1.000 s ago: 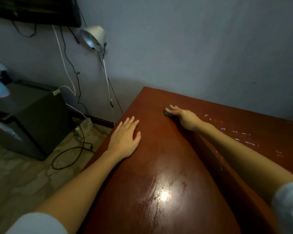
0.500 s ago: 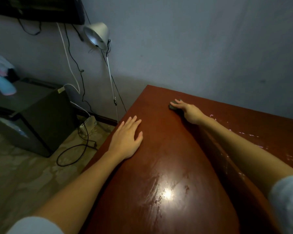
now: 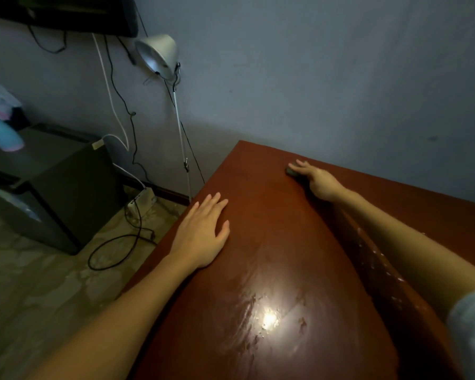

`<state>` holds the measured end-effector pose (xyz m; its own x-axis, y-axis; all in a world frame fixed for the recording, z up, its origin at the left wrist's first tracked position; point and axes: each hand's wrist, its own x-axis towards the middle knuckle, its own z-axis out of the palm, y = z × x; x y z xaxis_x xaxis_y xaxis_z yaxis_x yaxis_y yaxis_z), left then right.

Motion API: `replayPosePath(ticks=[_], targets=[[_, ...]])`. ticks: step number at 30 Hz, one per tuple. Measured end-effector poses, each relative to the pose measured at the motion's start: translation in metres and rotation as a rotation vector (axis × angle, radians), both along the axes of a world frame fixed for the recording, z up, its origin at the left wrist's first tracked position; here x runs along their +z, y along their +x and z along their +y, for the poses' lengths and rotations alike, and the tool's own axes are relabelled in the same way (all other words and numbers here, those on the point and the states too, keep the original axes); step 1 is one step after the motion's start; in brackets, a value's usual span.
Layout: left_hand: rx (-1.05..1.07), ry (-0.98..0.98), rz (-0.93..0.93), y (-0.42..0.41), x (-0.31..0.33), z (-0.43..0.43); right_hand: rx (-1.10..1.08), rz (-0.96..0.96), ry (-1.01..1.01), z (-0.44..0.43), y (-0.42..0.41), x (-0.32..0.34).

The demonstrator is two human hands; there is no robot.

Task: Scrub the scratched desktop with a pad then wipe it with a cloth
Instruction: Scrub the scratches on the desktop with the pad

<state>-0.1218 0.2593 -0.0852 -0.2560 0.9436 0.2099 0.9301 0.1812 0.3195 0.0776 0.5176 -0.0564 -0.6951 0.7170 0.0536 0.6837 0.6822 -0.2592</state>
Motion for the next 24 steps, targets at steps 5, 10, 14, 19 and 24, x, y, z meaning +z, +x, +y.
replayPosePath(ticks=[5, 10, 14, 19, 24], targets=[[-0.007, -0.009, -0.021, 0.001, 0.002, 0.0, 0.053, 0.012, -0.037, 0.0, -0.062, 0.003], [-0.011, -0.014, -0.013, 0.0, 0.003, -0.001, 0.458, 0.029, -0.105, -0.046, -0.047, -0.013], [-0.009, 0.004, 0.0, -0.001, 0.0, 0.0, 0.27, 0.061, -0.102, -0.002, 0.004, -0.006], [-0.002, 0.009, 0.001, 0.0, 0.002, -0.001, -0.073, 0.011, -0.099, 0.046, -0.029, 0.002], [-0.008, -0.002, -0.006, 0.0, 0.003, -0.001, 0.073, 0.042, -0.121, 0.017, -0.091, -0.006]])
